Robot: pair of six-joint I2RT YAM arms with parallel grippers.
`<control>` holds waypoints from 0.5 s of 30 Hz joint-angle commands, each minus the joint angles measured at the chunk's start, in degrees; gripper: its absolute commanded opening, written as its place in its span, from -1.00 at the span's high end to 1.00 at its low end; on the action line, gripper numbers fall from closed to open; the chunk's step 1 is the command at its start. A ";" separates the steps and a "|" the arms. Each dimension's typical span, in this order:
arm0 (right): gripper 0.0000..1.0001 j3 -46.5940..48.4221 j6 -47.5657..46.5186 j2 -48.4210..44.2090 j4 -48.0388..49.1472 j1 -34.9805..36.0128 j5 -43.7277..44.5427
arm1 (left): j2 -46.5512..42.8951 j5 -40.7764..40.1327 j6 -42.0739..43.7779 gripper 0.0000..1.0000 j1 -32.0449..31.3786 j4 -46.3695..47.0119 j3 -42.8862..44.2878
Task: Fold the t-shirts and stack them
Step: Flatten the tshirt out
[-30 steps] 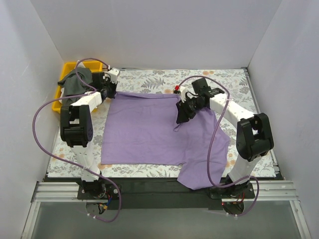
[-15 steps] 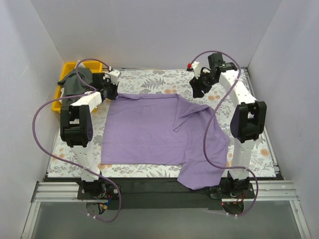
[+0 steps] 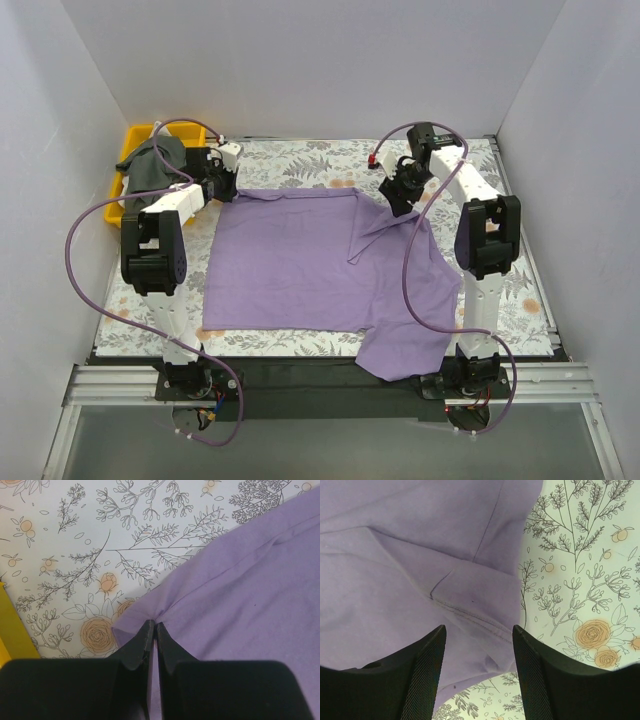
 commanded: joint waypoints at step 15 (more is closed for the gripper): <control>-0.18 2.46 -6.38 3.37 -1.79 4.03 4.50 | -1.30 1.27 0.40 1.00 0.36 -0.24 1.49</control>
